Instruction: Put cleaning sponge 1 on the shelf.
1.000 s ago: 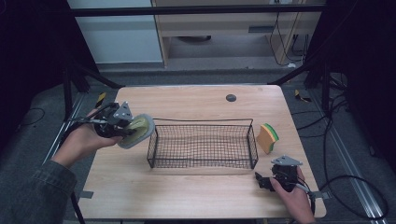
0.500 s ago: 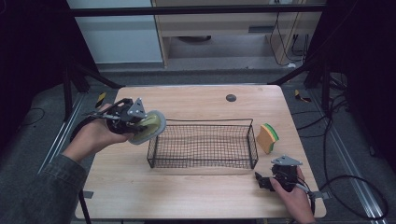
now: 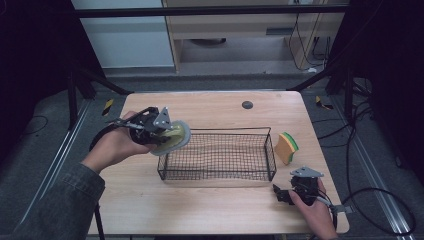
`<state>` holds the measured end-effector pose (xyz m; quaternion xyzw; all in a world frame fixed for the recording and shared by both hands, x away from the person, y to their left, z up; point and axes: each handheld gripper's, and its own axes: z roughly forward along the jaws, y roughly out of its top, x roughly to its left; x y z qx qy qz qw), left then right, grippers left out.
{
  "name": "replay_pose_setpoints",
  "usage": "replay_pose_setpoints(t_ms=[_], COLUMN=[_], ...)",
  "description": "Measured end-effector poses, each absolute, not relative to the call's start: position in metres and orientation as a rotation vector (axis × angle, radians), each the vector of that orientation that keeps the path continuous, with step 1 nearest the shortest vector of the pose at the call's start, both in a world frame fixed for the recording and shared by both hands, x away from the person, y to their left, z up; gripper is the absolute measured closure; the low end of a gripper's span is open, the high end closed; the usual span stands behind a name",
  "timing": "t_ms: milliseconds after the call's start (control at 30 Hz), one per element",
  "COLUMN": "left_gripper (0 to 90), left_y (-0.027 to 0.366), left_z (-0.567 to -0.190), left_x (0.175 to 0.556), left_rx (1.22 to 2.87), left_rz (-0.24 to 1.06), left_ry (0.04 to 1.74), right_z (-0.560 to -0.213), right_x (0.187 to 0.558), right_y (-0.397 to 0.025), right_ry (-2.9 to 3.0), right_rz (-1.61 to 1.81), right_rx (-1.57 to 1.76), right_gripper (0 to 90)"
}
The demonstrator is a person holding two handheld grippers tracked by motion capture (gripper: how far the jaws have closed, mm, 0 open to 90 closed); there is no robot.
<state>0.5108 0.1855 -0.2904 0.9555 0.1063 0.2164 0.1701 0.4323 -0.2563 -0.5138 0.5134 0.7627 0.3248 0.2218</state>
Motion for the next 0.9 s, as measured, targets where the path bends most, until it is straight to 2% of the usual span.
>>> replay_pose_setpoints(t_ms=[900], left_gripper=[70.2], left_y=[0.161], left_z=[-0.298], left_x=[0.509], left_rx=[2.723], left_rz=[0.595], left_ry=[0.227], right_z=[-0.514], right_x=[0.432], right_y=[-0.256], right_ry=[2.108], right_rz=[0.897], right_rx=[1.418], right_gripper=[0.5])
